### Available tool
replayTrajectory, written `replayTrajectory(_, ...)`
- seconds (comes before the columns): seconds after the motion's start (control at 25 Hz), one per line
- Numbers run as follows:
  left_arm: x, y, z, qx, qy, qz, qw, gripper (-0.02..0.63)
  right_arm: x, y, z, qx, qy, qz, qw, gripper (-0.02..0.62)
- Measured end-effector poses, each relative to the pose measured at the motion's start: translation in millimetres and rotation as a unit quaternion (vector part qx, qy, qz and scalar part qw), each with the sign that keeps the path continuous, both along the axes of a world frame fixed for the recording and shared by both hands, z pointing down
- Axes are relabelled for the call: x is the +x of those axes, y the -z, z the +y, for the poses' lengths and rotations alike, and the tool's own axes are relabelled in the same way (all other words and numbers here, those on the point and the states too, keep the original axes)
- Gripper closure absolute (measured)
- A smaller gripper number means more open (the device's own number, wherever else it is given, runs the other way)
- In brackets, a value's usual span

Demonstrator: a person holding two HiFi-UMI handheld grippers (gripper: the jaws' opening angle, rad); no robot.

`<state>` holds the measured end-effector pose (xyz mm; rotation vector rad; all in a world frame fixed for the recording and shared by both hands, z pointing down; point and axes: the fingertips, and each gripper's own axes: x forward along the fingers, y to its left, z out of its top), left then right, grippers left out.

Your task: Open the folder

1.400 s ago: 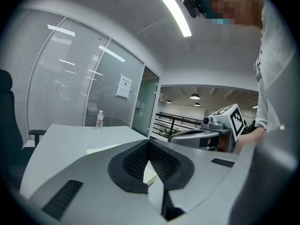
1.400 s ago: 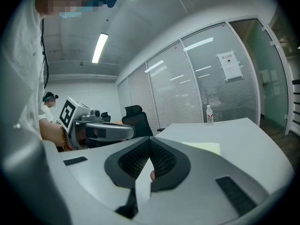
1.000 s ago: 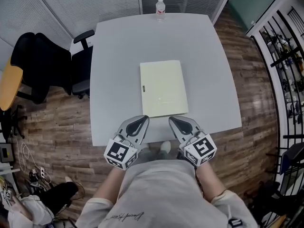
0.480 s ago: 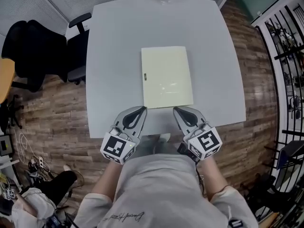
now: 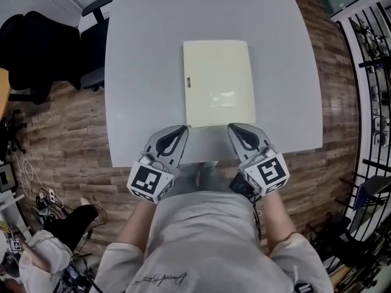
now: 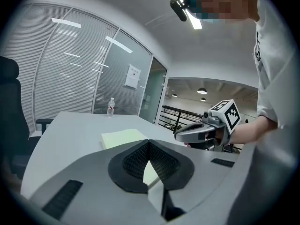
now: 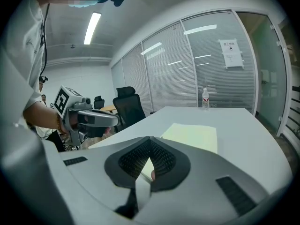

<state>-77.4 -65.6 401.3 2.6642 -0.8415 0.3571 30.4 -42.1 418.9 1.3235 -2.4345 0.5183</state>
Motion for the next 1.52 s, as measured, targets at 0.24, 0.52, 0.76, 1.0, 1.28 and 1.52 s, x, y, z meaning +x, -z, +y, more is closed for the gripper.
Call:
replayTrajectory(0.24, -7, -12, -1, -0.005, 0.009, -0.005, 0.9999, 0.597, -6, -17, -1, -0.001, 0.019, 0.024, 1.000, 0.577)
replayTrajectory(0.52, -10, -30, -3, -0.020, 0.007, -0.014, 0.9997, 0.597, -17, -30, -7, -0.016, 0.030, 0.043, 0.999, 0.575)
replayTrajectory(0.76, -9, -46, -2, -0.037, 0.001, -0.018, 0.9991, 0.597, -23, -53, -6, -0.031, 0.059, 0.098, 0.993, 0.519)
replayTrajectory(1.0, -11, -60, 0, -0.052, -0.001, -0.022, 0.9984, 0.597, -42, -86, 1, -0.033, 0.123, 0.181, 0.975, 0.442)
replayTrajectory(1.28, -11, -67, 0, -0.065, 0.002, -0.026, 0.9976, 0.597, -51, -113, 8, -0.031, 0.181, 0.263, 0.947, 0.379)
replayTrajectory(1.52, -15, -73, 3, -0.073, 0.003, -0.028, 0.9969, 0.597, -60, -129, 11, -0.006, 0.214, 0.326, 0.921, 0.359)
